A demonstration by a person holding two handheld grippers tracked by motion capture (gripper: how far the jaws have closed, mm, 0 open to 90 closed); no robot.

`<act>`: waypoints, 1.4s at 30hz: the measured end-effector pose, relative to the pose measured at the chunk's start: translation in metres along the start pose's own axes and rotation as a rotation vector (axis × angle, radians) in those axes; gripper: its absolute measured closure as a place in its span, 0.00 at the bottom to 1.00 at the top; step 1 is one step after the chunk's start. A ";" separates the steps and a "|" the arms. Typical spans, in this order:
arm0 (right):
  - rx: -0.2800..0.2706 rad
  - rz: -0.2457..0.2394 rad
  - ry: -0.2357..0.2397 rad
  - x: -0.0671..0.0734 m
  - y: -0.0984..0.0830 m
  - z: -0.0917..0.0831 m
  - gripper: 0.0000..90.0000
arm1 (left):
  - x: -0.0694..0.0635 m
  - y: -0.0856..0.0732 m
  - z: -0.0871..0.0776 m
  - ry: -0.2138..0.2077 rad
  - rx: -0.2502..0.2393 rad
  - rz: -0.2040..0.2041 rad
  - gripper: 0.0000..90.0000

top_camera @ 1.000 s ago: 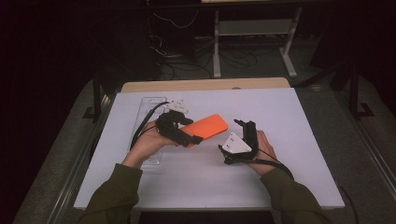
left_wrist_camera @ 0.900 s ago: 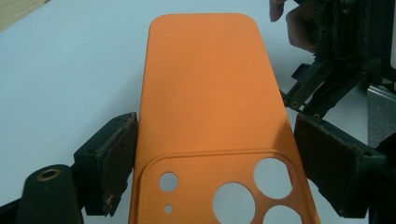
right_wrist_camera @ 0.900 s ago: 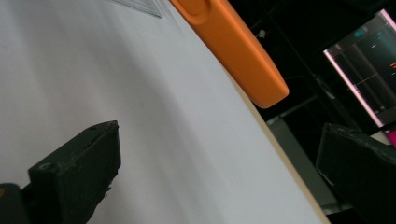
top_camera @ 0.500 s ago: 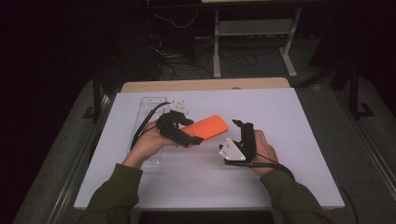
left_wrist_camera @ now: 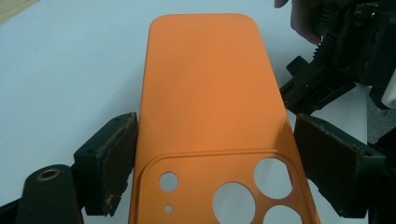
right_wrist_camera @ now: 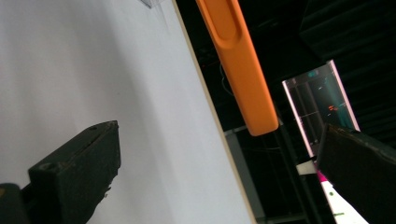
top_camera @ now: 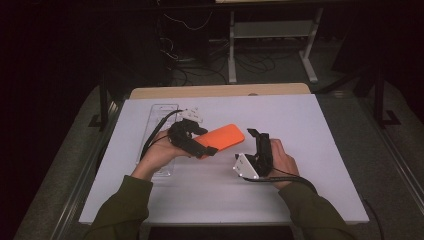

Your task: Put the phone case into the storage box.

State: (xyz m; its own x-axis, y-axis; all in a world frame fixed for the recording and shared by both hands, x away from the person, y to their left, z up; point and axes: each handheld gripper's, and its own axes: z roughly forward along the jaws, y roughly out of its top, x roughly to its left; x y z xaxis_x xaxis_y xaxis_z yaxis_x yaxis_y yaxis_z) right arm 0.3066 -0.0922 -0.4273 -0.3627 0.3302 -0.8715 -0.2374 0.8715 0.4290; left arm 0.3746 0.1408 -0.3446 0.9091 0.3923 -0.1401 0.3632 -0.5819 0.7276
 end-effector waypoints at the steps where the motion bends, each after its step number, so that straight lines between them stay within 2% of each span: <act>1: 0.000 -0.010 -0.007 0.001 0.001 -0.001 0.00 | 0.000 0.000 0.000 0.000 0.002 0.001 0.17; 3: -0.008 -0.048 -0.025 0.001 0.002 -0.001 0.00 | 0.000 0.000 0.001 -0.001 0.002 0.006 0.17; 12: -0.017 -0.133 -0.059 0.010 0.006 -0.003 0.00 | -0.001 0.000 0.003 -0.004 -0.006 -0.005 0.17; 16: -0.039 -0.207 -0.095 0.012 0.009 -0.004 0.00 | 0.000 0.000 0.002 -0.003 0.008 0.015 0.17; 21: -0.058 -0.269 -0.116 0.015 0.012 -0.005 0.00 | 0.001 0.000 0.002 -0.002 0.018 0.027 0.17; 22: -0.062 -0.270 -0.120 0.016 0.013 -0.005 0.00 | 0.000 0.000 0.002 -0.001 0.012 0.017 0.17; 31: -0.087 -0.276 -0.131 0.019 0.018 -0.005 0.00 | -0.001 0.000 0.004 0.005 0.010 0.015 0.17; 42: -0.110 -0.311 -0.166 0.021 0.021 -0.006 0.00 | -0.007 -0.001 0.012 0.000 0.036 0.023 0.17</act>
State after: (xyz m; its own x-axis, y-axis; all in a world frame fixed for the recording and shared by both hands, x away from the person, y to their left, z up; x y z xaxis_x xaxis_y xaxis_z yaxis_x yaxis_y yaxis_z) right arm 0.2883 -0.0688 -0.4353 -0.1095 0.1178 -0.9870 -0.4117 0.8984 0.1529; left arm 0.3702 0.1300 -0.3519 0.9173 0.3786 -0.1235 0.3494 -0.6163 0.7057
